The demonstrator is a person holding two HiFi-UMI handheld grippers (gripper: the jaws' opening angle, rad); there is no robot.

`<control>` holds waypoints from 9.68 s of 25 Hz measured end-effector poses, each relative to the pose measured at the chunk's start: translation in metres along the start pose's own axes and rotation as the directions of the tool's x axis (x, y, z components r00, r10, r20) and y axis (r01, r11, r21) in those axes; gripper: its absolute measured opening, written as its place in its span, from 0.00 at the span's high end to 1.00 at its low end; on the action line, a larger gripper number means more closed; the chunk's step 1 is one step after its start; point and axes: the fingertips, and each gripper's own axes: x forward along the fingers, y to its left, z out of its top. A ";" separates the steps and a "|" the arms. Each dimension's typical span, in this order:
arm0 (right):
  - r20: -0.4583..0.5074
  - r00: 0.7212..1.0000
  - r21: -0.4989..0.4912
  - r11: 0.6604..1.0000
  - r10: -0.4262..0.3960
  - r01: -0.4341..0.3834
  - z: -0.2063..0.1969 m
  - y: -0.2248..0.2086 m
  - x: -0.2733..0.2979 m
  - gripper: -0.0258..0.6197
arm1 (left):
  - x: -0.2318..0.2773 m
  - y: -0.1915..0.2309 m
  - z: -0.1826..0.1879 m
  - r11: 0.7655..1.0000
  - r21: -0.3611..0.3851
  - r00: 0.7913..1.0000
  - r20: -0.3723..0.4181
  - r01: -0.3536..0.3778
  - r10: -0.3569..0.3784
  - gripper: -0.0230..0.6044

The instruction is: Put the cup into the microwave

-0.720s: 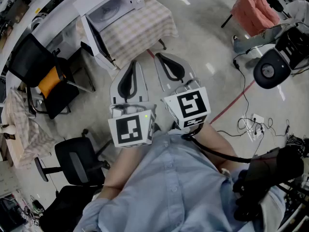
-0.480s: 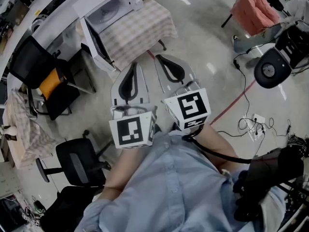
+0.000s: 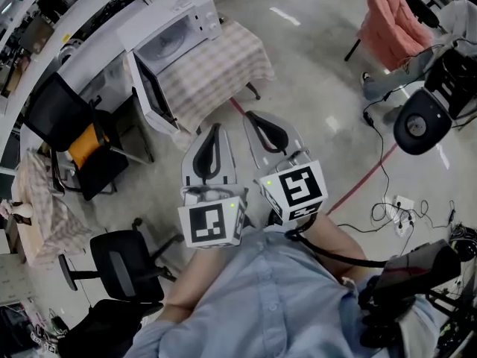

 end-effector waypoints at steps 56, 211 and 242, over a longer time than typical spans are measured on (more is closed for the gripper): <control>-0.062 0.996 0.013 0.998 -0.057 0.058 -0.014 -0.132 0.318 0.96 | 0.300 0.171 -0.053 0.996 -0.070 0.994 -0.090 0.047 -0.053 0.95; -0.305 0.790 -0.065 0.816 0.532 -0.575 -0.127 -0.102 0.523 0.39 | 0.371 0.316 -0.128 0.865 -0.151 0.877 -0.137 -0.479 0.461 0.95; -0.407 0.777 -0.034 0.842 0.481 -0.539 -0.286 -0.079 0.652 0.39 | 0.392 0.429 -0.262 0.814 -0.197 0.833 -0.230 -0.546 0.503 0.95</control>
